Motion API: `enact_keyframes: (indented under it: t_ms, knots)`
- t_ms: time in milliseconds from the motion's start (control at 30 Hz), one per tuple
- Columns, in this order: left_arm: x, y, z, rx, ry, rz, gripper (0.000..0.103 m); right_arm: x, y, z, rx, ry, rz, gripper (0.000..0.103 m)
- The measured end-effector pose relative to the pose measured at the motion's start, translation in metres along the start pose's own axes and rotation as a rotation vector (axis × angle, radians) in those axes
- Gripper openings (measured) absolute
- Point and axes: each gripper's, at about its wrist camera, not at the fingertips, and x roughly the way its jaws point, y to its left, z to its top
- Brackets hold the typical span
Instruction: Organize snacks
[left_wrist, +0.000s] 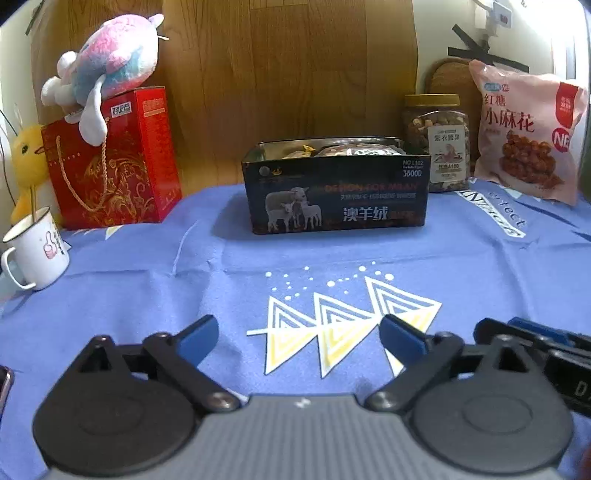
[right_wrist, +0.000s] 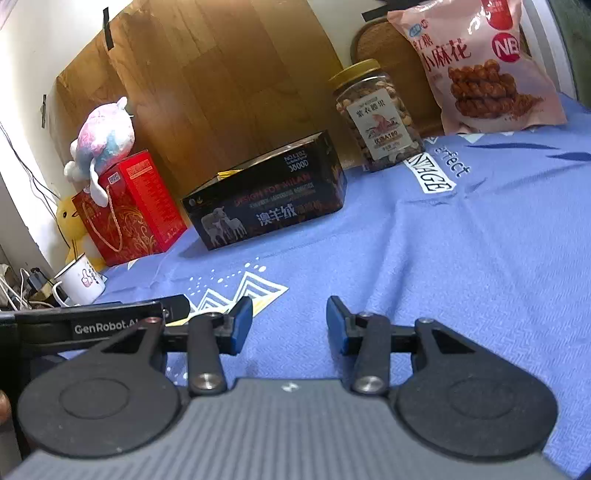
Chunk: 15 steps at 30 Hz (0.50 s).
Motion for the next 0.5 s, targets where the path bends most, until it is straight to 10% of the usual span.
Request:
enact_keyframes:
  t_ms: [500]
  knots:
    - [0.012, -0.006, -0.002, 0.037, 0.051, 0.087, 0.103, -0.006, -0.017, 0.001, 0.113, -0.009, 0.049, 0.071]
